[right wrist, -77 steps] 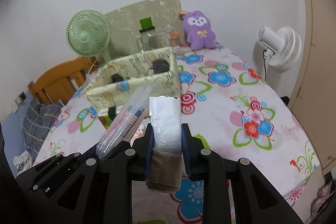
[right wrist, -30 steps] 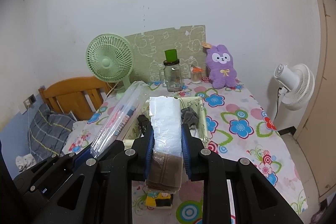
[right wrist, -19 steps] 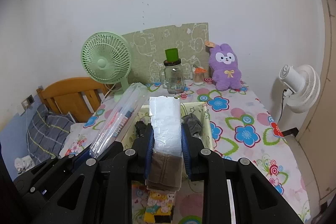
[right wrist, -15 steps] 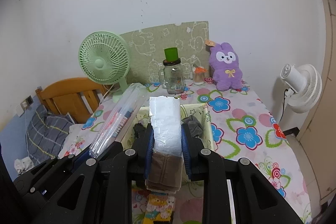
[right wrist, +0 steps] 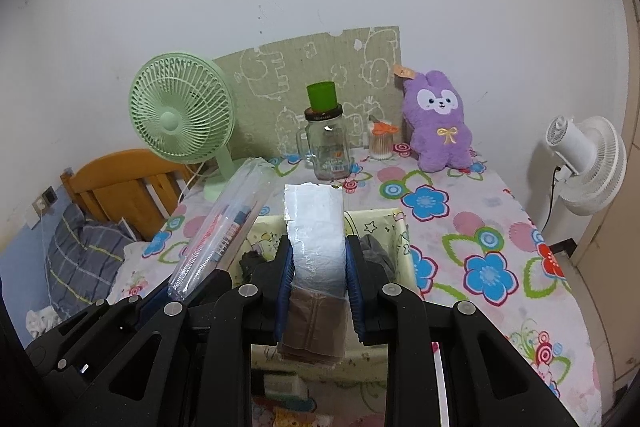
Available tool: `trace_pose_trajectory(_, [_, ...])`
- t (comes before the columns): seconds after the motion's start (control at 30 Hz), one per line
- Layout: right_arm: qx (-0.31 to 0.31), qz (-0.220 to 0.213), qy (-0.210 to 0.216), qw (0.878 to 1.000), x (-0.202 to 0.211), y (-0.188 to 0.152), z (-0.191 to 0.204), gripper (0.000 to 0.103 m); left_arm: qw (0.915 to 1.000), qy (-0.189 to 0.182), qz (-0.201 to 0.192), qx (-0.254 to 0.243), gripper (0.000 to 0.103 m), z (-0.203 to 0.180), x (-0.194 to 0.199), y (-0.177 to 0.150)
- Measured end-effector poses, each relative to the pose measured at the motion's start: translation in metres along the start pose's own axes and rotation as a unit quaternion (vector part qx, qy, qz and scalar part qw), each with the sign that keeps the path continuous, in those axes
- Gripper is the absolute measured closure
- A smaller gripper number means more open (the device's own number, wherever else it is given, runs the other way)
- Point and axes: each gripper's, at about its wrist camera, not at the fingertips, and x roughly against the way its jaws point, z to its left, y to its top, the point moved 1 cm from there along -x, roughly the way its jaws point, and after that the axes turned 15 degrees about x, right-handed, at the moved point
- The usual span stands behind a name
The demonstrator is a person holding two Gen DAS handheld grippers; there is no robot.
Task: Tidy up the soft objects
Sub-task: 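Lower into the basket and open the left gripper while the right gripper releases the roll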
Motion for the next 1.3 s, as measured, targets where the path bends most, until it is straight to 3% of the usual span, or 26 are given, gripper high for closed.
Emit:
trace_pose_trajectory(0.37, [-0.015,0.024,0.016,0.999,-0.043,-0.006,-0.007,0.075,0.9995,0.011,0.028,0.009,0.085,0.007,-0.04,-0.002])
trace_pose_trajectory(0.47, [-0.016,0.032,0.019,0.999,-0.052,-0.009,-0.007,0.075,0.9991,0.011,0.039,0.008,0.081,0.009,-0.049,-0.004])
trace_pose_trajectory(0.53, [-0.015,0.036,0.019,0.999,-0.057,-0.011,-0.006,0.075,0.999,0.014,0.042,0.008,0.068,0.01,-0.051,-0.005])
trace_pose_trajectory(0.83, [-0.007,0.041,0.02,0.999,-0.072,-0.01,-0.003,0.075,0.9978,0.018,0.06,0.02,0.043,0.017,-0.064,-0.006])
trace_pose_trajectory(1.17, [0.004,0.047,0.027,0.999,-0.085,-0.008,0.002,0.074,0.9972,0.021,0.069,0.019,0.034,0.021,-0.071,-0.007])
trace_pose_trajectory(1.3, [0.007,0.046,0.025,0.999,-0.083,-0.008,0.002,0.064,0.9972,0.02,0.069,0.018,0.027,0.02,-0.07,-0.007])
